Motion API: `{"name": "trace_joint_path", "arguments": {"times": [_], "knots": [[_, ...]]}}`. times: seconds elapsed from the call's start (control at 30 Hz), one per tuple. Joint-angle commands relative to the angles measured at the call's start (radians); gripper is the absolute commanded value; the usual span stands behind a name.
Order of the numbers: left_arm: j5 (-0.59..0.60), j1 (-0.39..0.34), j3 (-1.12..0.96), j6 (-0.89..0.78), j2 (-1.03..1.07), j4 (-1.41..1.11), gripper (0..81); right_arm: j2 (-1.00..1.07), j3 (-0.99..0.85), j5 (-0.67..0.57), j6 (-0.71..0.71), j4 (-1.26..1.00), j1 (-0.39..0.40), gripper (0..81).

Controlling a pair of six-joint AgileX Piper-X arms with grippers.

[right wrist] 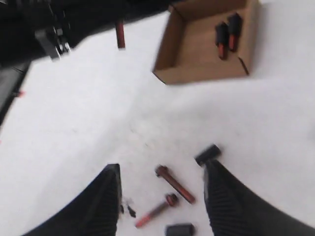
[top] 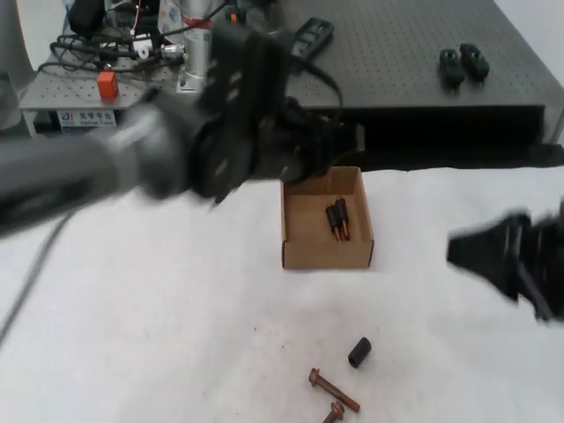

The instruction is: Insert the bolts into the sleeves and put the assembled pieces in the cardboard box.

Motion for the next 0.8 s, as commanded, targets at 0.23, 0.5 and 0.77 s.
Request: {"name": "trace_joint_path", "arguments": {"times": [0.23,0.5,0.77], "knots": [[-0.042,0.002,-0.226,0.047,0.145,0.158,0.6,-0.005,-0.004,0.166,-0.077,0.231,0.003,38.5],[-0.05,0.012,-0.35,0.004,0.283,0.233,4.5,0.039,-0.004,0.168,-0.077,0.263,0.003,38.5],[-0.042,0.018,-0.37,-0.007,0.279,0.264,33.5,0.11,-0.004,0.154,-0.102,0.253,0.003,38.5]]}}
